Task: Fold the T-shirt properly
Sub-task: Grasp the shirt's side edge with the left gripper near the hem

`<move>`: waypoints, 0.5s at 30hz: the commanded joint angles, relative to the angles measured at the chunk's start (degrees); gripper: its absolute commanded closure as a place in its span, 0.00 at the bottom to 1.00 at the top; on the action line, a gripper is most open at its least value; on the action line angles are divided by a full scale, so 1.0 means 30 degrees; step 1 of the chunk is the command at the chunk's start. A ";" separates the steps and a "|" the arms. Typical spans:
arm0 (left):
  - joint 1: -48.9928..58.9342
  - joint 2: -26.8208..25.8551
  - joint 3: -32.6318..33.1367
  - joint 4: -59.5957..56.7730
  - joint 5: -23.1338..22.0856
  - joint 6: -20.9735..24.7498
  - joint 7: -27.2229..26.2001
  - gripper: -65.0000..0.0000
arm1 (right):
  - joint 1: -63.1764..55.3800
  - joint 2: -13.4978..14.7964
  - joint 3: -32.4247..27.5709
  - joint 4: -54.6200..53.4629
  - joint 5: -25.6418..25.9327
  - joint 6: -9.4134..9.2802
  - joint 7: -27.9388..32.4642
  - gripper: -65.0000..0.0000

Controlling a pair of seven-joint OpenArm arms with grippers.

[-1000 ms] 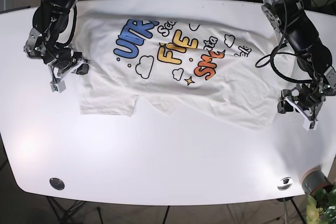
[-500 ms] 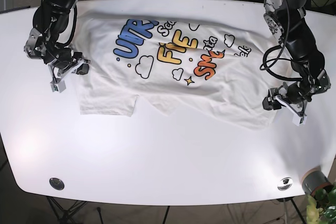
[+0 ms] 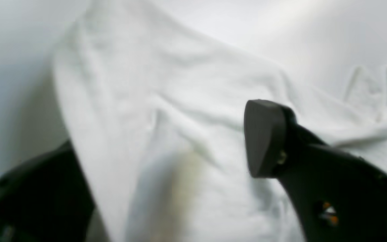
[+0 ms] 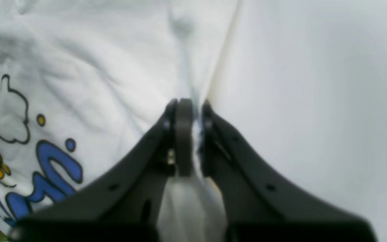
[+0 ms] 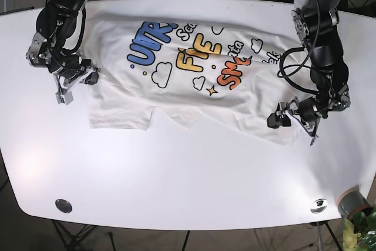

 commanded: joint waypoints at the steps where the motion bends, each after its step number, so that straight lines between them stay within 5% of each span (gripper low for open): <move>1: -0.0133 -0.0240 0.0371 0.0052 -0.0012 0.0069 0.0833 0.56 | 0.0360 0.0242 0.0052 0.0219 0.0215 0.0021 0.0082 0.96; 4: -0.0103 -0.0592 0.0312 0.0052 -0.0158 0.0069 0.0188 0.81 | 0.0360 0.0271 0.0052 0.0219 0.0215 0.0021 0.0082 0.96; 6: -0.0103 -0.0621 0.0312 0.0052 -0.0070 0.0069 -0.0105 0.88 | 0.0390 0.0301 0.0052 0.0219 0.0215 0.0021 0.0082 0.96; 10: 0.0014 -0.0856 0.0283 0.0580 -0.0187 0.0069 -0.0281 0.96 | 0.0390 0.0271 0.0023 0.0219 0.0215 0.0021 0.0082 0.97; 15: 0.1772 -0.1002 -0.0332 0.5884 -0.0158 0.0069 0.0540 1.00 | 0.0741 0.0271 0.0023 0.0747 0.0215 0.0021 0.0082 0.97</move>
